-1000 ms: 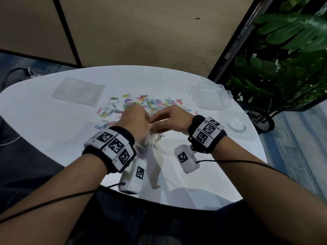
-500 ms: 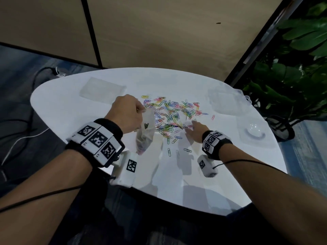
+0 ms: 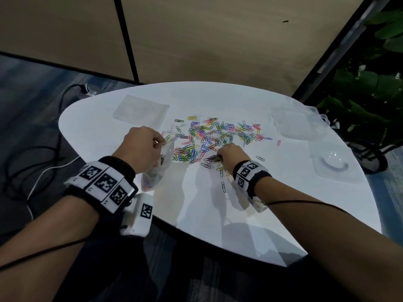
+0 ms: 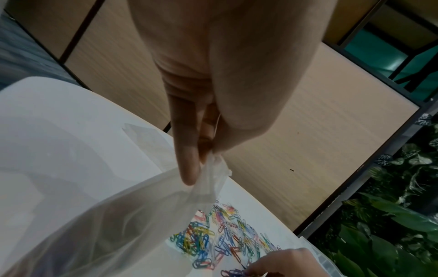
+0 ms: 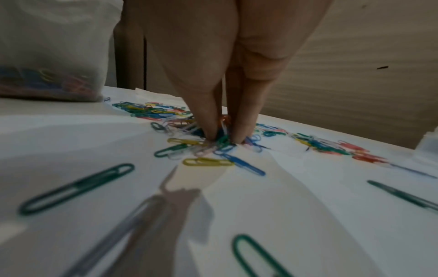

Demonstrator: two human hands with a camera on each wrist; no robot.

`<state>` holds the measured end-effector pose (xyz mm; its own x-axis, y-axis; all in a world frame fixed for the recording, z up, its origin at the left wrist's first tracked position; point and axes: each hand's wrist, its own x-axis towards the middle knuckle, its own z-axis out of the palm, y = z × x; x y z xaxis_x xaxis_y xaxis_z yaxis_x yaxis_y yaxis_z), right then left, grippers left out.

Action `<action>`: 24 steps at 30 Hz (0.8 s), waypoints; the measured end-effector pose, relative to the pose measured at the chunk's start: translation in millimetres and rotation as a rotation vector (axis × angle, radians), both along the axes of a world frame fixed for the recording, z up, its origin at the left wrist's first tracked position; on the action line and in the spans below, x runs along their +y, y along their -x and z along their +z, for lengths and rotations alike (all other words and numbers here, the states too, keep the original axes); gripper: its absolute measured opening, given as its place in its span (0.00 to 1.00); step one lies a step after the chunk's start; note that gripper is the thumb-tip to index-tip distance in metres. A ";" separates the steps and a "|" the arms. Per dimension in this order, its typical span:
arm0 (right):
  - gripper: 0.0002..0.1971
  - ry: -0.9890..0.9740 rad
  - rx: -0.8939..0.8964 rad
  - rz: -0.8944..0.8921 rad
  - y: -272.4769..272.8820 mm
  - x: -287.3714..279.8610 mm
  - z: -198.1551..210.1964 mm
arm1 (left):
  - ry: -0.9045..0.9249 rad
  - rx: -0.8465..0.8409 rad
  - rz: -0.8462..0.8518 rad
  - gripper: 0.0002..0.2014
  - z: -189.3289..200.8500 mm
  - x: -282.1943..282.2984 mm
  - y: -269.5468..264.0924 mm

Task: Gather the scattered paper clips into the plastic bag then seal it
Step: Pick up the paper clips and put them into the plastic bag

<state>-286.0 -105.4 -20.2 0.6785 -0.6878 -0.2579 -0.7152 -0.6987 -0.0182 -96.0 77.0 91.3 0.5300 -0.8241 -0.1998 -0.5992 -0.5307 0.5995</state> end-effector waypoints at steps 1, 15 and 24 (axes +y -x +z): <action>0.09 -0.025 -0.037 -0.051 2.3 -2.8 2.8 | -0.007 0.000 -0.018 0.12 0.5 -1.2 2.6; 0.13 -1.404 -1.143 -0.733 -2.5 6.8 62.9 | -0.088 0.049 -0.038 0.12 1.1 -19.8 30.9; 0.01 -1.398 -0.991 -0.646 -28.8 58.0 68.3 | -0.005 0.022 -0.063 0.12 -5.1 -28.4 36.1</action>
<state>-257.1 -47.5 48.1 0.6676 -0.5317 -0.5212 -0.1990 0.5472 -0.8130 -132.1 48.5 86.2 0.4722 -0.8550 -0.2147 -0.6184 -0.4948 0.6105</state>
